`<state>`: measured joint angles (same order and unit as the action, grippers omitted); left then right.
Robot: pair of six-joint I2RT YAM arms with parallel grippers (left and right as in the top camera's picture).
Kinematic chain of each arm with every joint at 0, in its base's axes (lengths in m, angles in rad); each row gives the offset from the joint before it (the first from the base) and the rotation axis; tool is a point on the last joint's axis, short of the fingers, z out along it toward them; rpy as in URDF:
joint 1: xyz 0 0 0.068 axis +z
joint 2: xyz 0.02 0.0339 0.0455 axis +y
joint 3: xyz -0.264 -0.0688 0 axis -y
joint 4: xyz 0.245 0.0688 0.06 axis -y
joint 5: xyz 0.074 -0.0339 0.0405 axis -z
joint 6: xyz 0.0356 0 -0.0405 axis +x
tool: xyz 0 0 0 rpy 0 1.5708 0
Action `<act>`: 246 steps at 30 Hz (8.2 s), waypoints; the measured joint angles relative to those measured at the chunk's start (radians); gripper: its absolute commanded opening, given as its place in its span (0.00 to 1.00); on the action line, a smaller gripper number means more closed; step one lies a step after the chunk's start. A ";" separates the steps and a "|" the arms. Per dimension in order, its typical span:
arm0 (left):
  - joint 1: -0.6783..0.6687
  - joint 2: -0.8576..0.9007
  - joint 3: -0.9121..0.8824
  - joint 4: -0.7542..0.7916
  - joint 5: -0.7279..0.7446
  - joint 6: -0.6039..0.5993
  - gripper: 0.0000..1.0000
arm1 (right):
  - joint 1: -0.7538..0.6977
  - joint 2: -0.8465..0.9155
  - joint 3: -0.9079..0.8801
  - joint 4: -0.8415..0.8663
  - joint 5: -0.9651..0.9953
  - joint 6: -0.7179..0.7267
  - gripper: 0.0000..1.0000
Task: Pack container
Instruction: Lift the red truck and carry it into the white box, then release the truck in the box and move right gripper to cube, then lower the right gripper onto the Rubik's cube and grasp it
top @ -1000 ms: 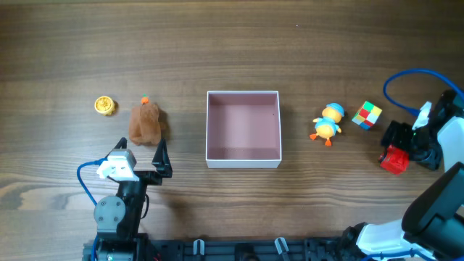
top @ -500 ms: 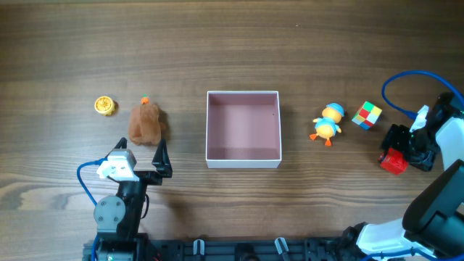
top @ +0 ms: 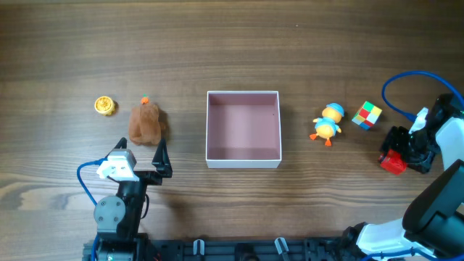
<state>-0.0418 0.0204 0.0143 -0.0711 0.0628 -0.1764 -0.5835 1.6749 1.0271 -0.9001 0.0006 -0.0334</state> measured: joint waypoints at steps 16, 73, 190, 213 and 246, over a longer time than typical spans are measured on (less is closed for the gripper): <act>0.000 0.000 0.000 0.000 0.000 0.000 1.00 | 0.000 -0.001 0.000 0.028 0.015 0.010 0.39; 0.000 0.000 0.000 0.000 0.000 0.000 1.00 | 1.111 0.060 0.469 -0.138 -0.026 0.462 0.38; 0.000 0.000 0.000 0.000 0.000 0.000 1.00 | 0.301 0.180 0.295 0.040 0.048 0.549 1.00; 0.000 0.000 0.000 0.000 0.000 0.000 1.00 | 0.301 0.272 0.294 0.042 0.033 0.542 0.67; 0.000 0.000 0.000 0.000 0.000 0.000 1.00 | 0.581 0.153 0.743 -0.441 0.085 0.436 0.63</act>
<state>-0.0418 0.0204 0.0139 -0.0711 0.0628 -0.1764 -0.0021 1.8282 1.7702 -1.3415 0.0856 0.4030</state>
